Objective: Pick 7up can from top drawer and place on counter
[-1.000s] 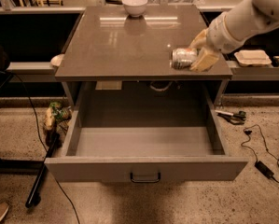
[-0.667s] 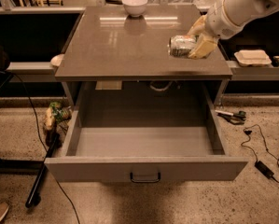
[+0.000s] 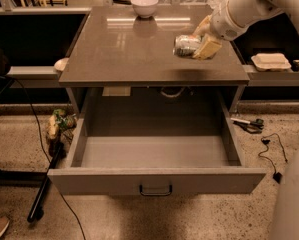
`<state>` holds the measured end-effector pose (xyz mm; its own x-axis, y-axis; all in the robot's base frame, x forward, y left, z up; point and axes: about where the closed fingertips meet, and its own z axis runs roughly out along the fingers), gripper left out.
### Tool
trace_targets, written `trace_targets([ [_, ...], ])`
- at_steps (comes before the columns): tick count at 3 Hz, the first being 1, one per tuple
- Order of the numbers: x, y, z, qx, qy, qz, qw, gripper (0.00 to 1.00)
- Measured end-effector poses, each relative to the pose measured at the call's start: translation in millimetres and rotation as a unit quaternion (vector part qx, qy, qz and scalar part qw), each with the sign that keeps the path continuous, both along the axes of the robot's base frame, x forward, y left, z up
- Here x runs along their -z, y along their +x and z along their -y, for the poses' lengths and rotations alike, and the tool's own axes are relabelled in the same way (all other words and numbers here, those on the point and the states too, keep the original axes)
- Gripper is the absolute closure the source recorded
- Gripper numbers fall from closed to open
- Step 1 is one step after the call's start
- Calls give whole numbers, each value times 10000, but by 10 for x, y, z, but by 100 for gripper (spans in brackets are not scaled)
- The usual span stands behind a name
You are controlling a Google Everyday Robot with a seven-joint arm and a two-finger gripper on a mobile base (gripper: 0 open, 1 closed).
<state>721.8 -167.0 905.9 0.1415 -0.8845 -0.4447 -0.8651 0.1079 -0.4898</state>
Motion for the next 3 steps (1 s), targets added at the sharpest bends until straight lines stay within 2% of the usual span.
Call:
trace_targets([
  [1,68,403,-49,343,177,75,9992,100],
  [2,183,700,-63,724,313,-74,9969,100],
  [3,339,887,-44,1038,408,-296,9933,100],
])
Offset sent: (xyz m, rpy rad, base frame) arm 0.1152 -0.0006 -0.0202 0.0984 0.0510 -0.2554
